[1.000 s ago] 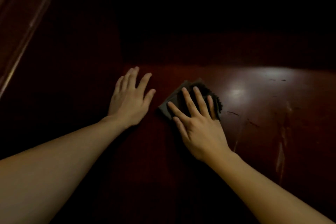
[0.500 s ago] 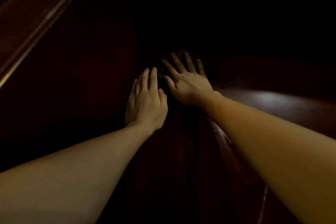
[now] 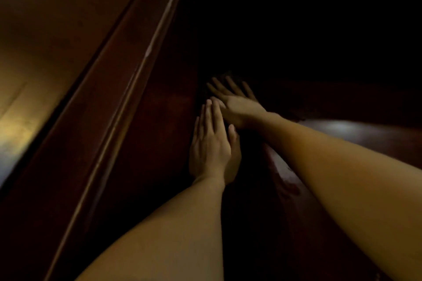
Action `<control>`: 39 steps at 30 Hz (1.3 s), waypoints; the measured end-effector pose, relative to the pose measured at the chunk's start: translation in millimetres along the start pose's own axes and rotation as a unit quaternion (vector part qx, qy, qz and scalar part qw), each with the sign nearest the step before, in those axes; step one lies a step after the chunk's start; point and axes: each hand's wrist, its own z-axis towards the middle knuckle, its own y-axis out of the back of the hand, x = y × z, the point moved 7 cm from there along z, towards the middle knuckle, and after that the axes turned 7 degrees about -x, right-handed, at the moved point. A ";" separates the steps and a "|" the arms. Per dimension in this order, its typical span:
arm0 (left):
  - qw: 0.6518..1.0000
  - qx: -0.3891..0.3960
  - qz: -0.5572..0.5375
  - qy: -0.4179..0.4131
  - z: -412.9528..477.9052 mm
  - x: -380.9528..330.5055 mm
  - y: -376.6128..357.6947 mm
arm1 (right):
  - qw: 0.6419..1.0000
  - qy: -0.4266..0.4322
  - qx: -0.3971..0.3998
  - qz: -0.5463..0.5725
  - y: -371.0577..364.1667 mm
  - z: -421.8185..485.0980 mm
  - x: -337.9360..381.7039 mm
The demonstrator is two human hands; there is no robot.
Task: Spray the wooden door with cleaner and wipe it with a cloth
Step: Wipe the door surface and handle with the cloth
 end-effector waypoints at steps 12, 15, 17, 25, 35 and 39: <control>0.999 -0.009 -0.051 0.007 -3.3 -4.2 2.3 | 0.990 -0.130 -0.044 -0.039 20.3 -42.1 -106.5; 0.999 0.001 -0.051 0.009 -3.6 -3.5 0.5 | 0.992 -0.108 -0.047 -0.049 16.3 -61.3 -94.7; 0.999 0.007 -0.046 0.006 -4.5 -4.2 1.4 | 0.997 -0.021 -0.031 -0.060 11.5 -80.2 -76.0; 0.990 0.091 0.092 -0.059 -9.9 -40.2 -19.9 | 0.987 -0.128 -0.071 -0.065 30.0 -133.7 -150.7; 0.990 0.095 0.070 -0.071 2.8 -78.7 -37.1 | 0.962 -0.266 -0.049 -0.021 38.5 -125.5 -199.0; 0.997 0.048 0.064 0.000 11.1 -91.9 -43.7 | 0.992 -0.112 -0.053 -0.036 37.0 -102.3 -175.9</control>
